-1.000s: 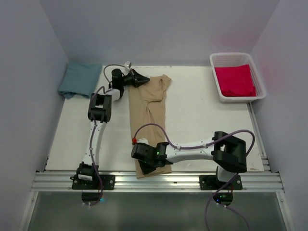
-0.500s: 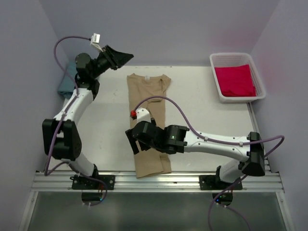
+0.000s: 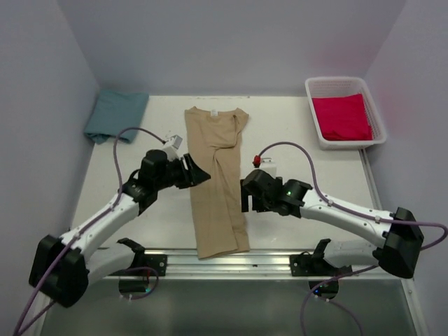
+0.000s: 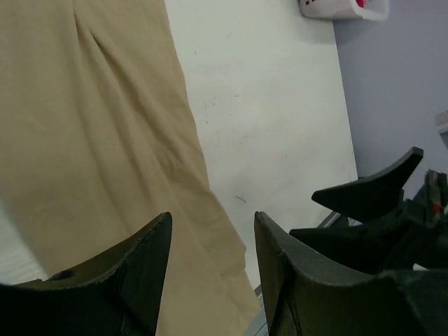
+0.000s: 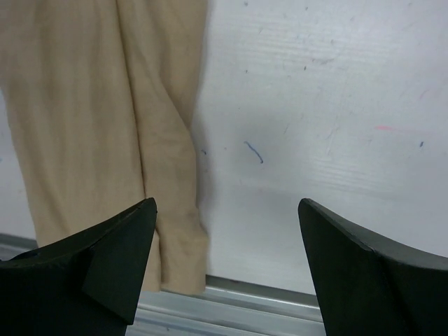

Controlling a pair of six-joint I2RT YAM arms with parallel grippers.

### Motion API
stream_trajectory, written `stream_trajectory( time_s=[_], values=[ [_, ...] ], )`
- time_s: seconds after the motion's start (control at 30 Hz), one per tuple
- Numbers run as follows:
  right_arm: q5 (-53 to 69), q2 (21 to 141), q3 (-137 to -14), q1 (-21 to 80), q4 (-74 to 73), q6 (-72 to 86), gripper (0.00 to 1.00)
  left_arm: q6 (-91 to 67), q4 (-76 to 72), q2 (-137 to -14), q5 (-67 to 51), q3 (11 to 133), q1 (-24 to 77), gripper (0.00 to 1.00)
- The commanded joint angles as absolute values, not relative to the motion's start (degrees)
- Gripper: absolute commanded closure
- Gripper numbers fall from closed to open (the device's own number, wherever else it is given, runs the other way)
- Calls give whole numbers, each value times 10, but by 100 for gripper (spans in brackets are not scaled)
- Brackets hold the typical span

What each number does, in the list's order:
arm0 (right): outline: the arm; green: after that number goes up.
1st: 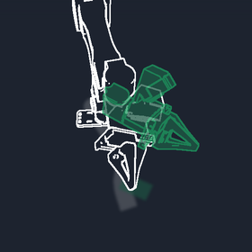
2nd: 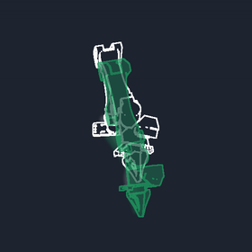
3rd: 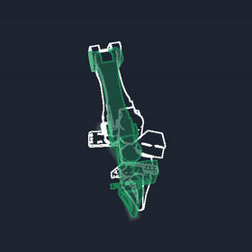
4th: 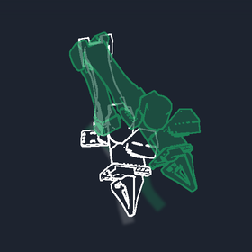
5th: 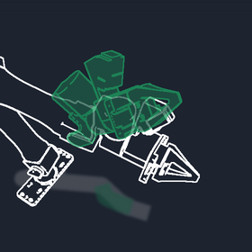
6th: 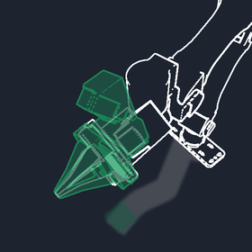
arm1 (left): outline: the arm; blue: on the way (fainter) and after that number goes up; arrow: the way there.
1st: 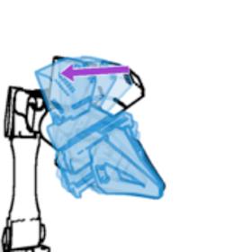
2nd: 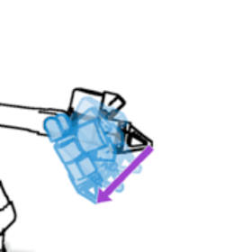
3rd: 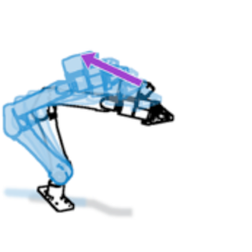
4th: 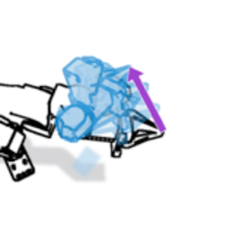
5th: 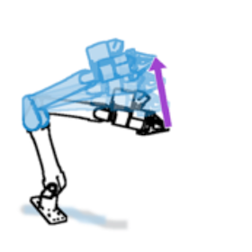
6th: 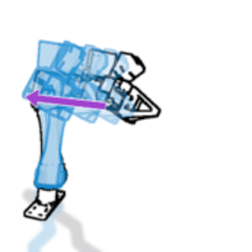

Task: Fold and stack the t-shirts
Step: Rotate the tshirt 90 degrees, then grab the bottom of the folded rectangular tshirt with both arms

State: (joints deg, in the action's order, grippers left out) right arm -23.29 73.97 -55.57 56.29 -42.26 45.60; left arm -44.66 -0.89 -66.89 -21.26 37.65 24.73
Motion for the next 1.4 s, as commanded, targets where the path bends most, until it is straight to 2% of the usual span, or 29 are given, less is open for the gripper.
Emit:
stream_trajectory(
  time_s=[0.0, 0.1, 0.13, 0.3, 0.5, 1.0, 1.37],
  values=[
    [-164, 671, -474, 566, -347, 506, 14, -426, 88, -513, -138, 334, 271, 45],
    [-99, 617, -397, 566, -288, 533, 17, -432, 176, -422, -128, 300, 291, 45],
    [-71, 603, -381, 566, -277, 540, 17, -433, 227, -407, -126, 295, 292, 44],
    [-26, 598, -317, 566, -238, 569, 16, -472, 295, -360, -185, 240, 301, 41],
    [-2, 630, -303, 567, -190, 579, 16, -490, 317, -405, -165, 203, 350, 39],
    [21, 625, -279, 566, -178, 603, 16, -703, 295, -484, -68, 187, 660, 38],
    [22, 604, -256, 566, -172, 614, 20, -809, 320, -496, 53, 183, 724, 39]
  ],
)
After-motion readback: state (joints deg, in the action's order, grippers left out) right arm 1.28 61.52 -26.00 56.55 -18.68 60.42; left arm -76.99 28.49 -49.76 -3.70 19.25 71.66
